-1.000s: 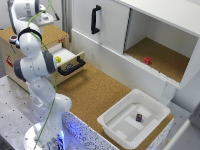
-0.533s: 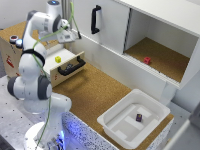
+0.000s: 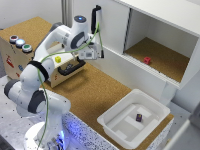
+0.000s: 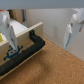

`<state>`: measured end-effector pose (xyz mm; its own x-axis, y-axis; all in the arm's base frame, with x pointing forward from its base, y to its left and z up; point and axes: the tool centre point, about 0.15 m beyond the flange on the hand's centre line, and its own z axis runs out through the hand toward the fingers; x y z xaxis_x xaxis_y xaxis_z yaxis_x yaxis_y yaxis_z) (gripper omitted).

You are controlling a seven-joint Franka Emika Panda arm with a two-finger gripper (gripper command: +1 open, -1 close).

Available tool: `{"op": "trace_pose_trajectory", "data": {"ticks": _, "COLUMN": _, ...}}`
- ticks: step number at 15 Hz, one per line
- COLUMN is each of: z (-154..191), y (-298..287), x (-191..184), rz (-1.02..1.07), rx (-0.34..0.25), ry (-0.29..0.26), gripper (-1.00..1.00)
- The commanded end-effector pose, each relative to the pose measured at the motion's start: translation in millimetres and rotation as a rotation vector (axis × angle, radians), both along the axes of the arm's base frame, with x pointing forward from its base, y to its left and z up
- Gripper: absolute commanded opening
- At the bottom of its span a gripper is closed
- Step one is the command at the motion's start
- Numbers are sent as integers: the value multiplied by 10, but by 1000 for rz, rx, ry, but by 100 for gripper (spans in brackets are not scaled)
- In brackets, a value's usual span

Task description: Push the blue button to turn on the blue light

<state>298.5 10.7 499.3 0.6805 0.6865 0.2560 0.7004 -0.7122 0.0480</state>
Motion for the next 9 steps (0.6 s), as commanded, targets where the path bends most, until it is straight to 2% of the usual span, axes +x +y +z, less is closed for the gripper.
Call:
{"op": "trace_pose_trajectory", "data": {"ticks": 1, "z": -61, "y": -104, "x": 115, "rz": 6, "rx": -17, "ry": -4, "gripper": 100}}
{"op": "trace_pose_trajectory", "data": {"ticks": 8, "z": -61, "y": -104, "x": 115, "rz": 6, "rx": -17, "ry": -4, "gripper": 100}}
{"op": "trace_pose_trajectory", "data": {"ticks": 9, "z": -22, "y": -97, "x": 43, "rz": 9, "rx": -3, "ry": 10, "gripper": 100}}
